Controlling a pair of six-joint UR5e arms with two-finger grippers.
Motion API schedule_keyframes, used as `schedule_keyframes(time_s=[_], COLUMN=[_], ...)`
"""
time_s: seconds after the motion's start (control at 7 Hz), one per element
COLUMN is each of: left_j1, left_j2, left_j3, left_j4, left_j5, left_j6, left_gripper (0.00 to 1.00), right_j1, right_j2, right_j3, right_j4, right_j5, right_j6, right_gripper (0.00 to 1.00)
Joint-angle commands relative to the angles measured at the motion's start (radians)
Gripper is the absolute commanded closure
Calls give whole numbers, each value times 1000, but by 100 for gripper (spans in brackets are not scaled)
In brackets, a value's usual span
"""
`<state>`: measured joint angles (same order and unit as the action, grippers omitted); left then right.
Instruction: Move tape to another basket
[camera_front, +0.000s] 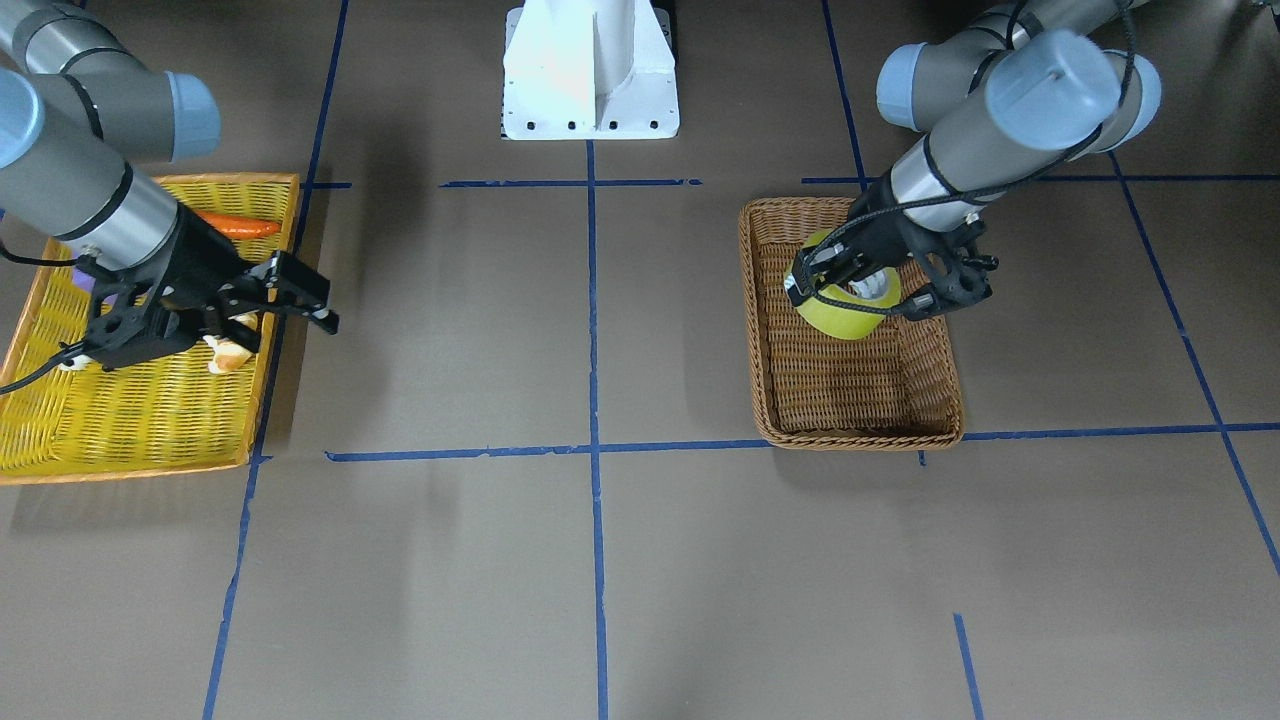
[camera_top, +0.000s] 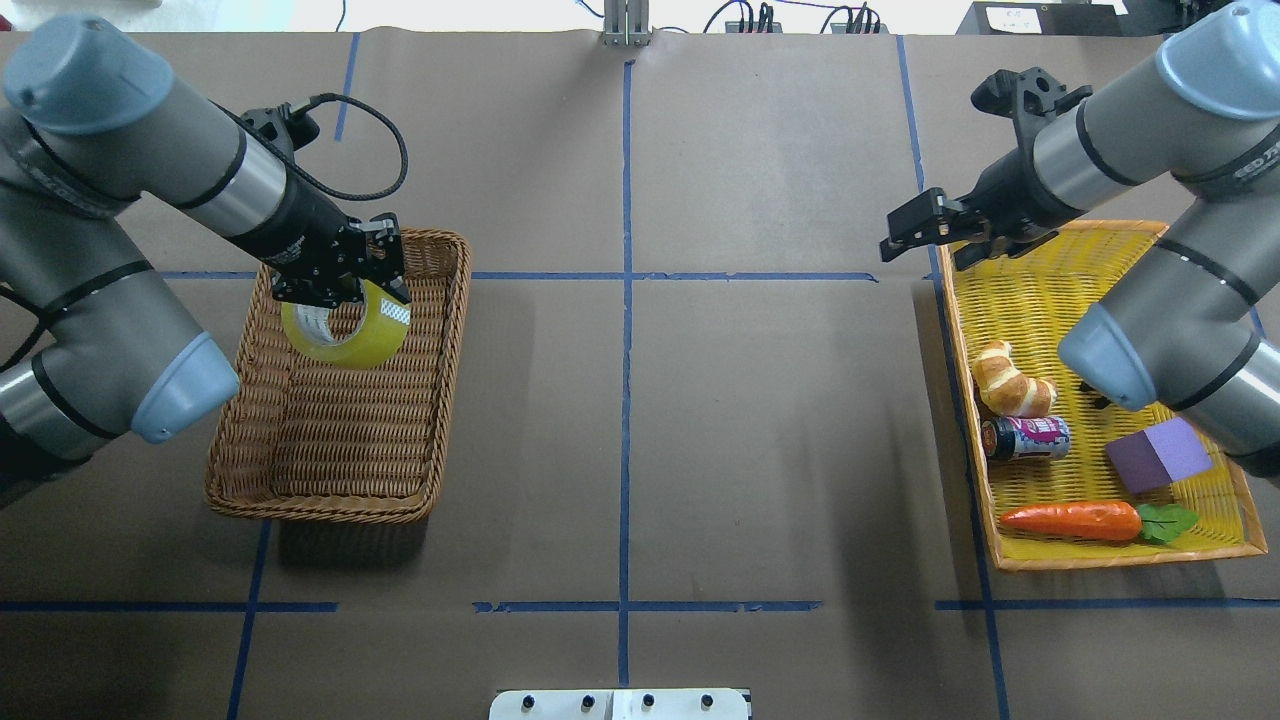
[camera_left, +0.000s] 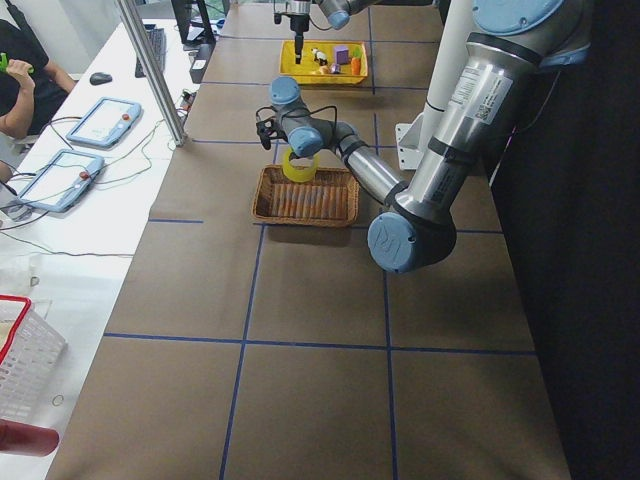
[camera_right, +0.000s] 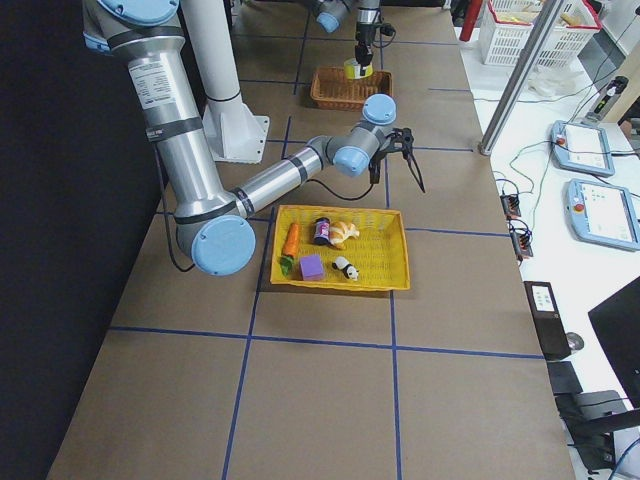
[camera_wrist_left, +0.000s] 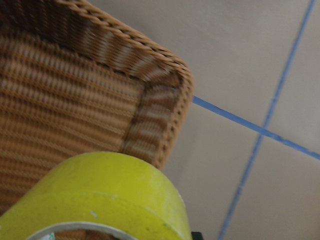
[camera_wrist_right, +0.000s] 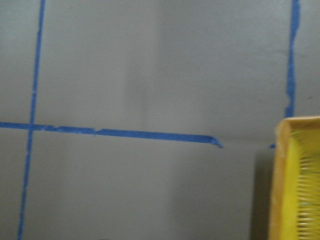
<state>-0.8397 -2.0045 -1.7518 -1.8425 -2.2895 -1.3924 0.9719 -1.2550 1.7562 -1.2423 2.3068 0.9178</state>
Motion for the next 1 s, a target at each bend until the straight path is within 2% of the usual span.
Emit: schedule_keyframes(time_s=[0.0,0.29,0.43,0.57,0.71,0.86], left_j1=[31,112,137,139,137,127], left_j2=[18,36,38,38,46,82], left_j3=[32,31,31,28,8,-1], left_j4=[49,48,49,49,49,67], left_j5=[82,151,171,174,217,234], left_j6=[136,138,139,148,188,237], left_gripper=[100,97,95,78,2,0], right_j1=[132,287,344,388,405,416], right_j2=[0,3,5,-6,-23,-43], right_j3=[5,-12,-21,-35,-35,-37], right_j4=[-278,-540,-604,-609,-606,-605], right_j5=[-26,-26,-18,-3,6,16], right_j6=[-286,-768,-878,-914,-924,-948], right_gripper=[0,0,0,0,0,0])
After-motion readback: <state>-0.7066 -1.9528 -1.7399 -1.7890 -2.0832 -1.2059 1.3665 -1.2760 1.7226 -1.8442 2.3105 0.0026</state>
